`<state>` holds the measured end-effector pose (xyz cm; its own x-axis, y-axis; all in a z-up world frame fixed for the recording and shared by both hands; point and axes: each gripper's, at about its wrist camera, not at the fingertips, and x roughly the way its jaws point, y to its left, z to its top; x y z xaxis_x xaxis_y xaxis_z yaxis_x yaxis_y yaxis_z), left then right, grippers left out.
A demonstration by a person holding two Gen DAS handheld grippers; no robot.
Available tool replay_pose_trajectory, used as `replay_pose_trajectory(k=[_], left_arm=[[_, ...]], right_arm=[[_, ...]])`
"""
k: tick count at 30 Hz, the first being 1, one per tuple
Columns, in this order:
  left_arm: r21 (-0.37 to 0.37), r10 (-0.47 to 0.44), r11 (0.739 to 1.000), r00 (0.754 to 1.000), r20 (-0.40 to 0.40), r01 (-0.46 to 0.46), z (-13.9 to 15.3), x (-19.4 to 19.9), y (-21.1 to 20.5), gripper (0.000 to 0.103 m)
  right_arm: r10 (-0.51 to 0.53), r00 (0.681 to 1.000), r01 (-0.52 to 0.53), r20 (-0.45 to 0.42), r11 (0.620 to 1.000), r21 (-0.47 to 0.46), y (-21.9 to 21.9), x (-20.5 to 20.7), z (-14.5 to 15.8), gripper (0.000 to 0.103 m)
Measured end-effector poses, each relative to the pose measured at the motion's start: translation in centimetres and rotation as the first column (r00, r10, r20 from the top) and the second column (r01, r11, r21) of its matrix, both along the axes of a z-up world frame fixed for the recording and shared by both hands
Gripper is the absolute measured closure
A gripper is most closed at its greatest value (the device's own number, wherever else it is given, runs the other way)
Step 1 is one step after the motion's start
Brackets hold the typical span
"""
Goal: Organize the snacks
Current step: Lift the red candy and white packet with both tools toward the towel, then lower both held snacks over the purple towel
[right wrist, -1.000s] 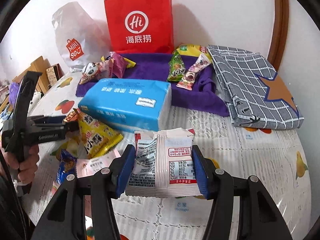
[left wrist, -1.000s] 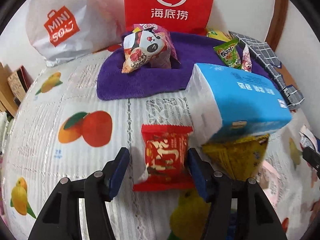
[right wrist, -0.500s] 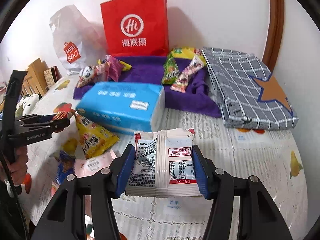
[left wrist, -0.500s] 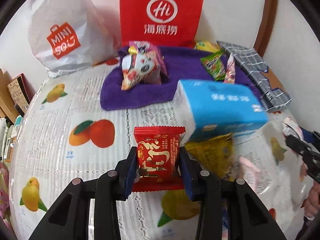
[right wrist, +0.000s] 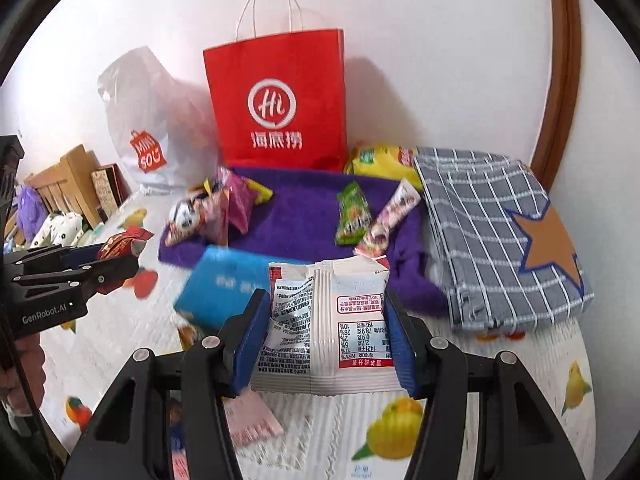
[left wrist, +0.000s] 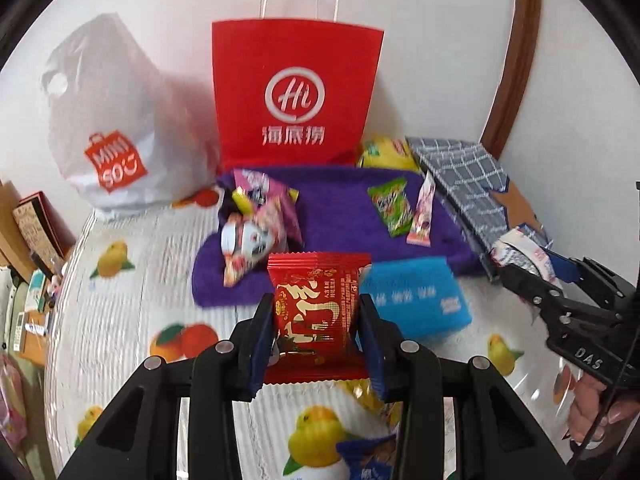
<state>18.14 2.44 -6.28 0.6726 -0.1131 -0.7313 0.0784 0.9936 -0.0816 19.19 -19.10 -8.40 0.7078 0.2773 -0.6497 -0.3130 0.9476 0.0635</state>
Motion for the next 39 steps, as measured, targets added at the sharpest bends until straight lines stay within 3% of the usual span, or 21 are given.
replay_pose_trajectory(k=[8,16,26,28,39], left_arm=[[0.035,0.005,0.999,0.999,0.038,-0.006,3.0,4.1,0.2,0.065],[0.023,0.018,1.000,1.000,0.013,-0.018,2.2,9.8,0.9,0.065],[0.025,0.021,0.999,1.000,0.022,-0.021,-0.4,16.1,0.8,0.065],[0.033,0.017,0.999,1.000,-0.017,-0.017,-1.9,17.2,1.0,0.065],[-0.038,0.016,0.999,0.997,-0.077,-0.019,-3.9,18.7,3.0,0.065]], right_arm=[[0.014,0.999,-0.014,0.036,1.000,-0.003,1.8,4.8,3.1,0.047],[0.007,0.999,-0.007,0.045,1.000,-0.001,3.2,11.0,3.8,0.047],[0.021,0.999,-0.022,-0.034,0.999,-0.039,3.8,16.6,0.1,0.047],[0.012,0.999,-0.014,-0.048,0.999,-0.044,3.2,17.4,-0.6,0.047],[0.026,0.992,-0.031,-0.121,0.999,-0.035,2.1,19.2,-2.9,0.047]])
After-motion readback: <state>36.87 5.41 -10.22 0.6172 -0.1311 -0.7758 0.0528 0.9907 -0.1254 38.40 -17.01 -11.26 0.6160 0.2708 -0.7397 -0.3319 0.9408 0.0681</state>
